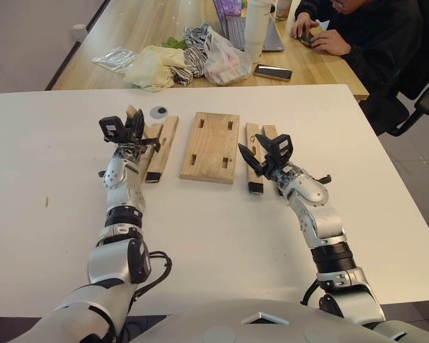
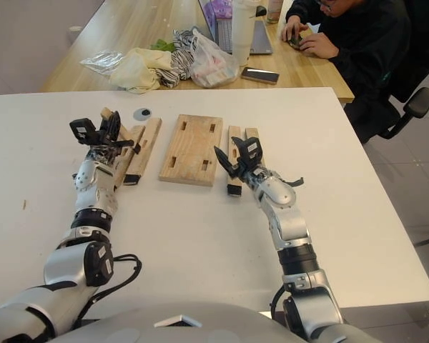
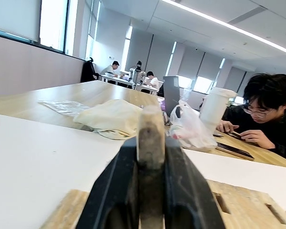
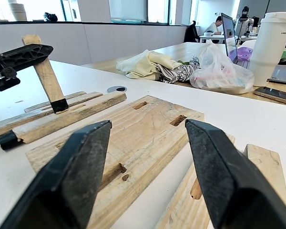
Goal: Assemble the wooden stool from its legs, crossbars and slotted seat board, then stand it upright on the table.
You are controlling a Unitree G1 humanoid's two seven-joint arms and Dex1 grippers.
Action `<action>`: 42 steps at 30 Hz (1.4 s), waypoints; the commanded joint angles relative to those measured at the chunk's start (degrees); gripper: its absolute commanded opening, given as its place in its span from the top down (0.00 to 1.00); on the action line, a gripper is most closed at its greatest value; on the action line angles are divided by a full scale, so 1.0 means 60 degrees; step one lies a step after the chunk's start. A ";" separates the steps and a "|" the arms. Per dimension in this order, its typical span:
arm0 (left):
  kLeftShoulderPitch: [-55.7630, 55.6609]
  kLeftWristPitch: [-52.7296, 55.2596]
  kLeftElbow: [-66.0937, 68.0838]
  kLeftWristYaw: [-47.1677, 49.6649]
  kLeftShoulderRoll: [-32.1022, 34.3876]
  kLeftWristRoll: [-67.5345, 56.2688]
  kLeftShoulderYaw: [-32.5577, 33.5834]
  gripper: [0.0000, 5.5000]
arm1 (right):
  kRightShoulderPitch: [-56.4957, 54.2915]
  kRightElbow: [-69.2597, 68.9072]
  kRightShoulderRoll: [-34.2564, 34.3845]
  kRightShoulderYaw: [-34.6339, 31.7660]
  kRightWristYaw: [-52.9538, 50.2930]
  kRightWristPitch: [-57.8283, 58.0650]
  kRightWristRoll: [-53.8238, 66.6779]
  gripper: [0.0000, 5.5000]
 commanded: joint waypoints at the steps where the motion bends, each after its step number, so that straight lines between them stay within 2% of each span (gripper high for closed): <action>1: -0.0224 0.0274 -0.0602 0.0187 0.0084 -0.0019 -0.0064 0.93 | 0.0012 -0.0027 0.0083 0.0025 -0.0052 -0.0038 -0.0061 0.48; 17: -0.2146 -0.1031 0.3430 0.0482 0.0230 0.0695 -0.0086 0.93 | -0.0210 0.0158 0.0059 0.0117 0.0096 -0.0035 -0.0064 0.48; 21: -0.2101 -0.1371 0.3649 0.0808 0.0312 0.0839 -0.0021 0.93 | -0.0200 0.0155 0.0033 0.0128 0.0148 -0.0017 -0.0063 0.48; 26: -0.2349 -0.1528 0.3508 0.0250 0.0234 0.0334 0.0401 0.93 | -0.0149 0.0142 0.0056 0.0134 0.0131 -0.0010 -0.0084 0.48; 42: -0.1732 -0.1163 0.4279 0.0769 0.0434 0.0916 0.0289 0.93 | -0.0172 0.0172 0.0046 0.0154 0.0203 0.0019 -0.0065 0.48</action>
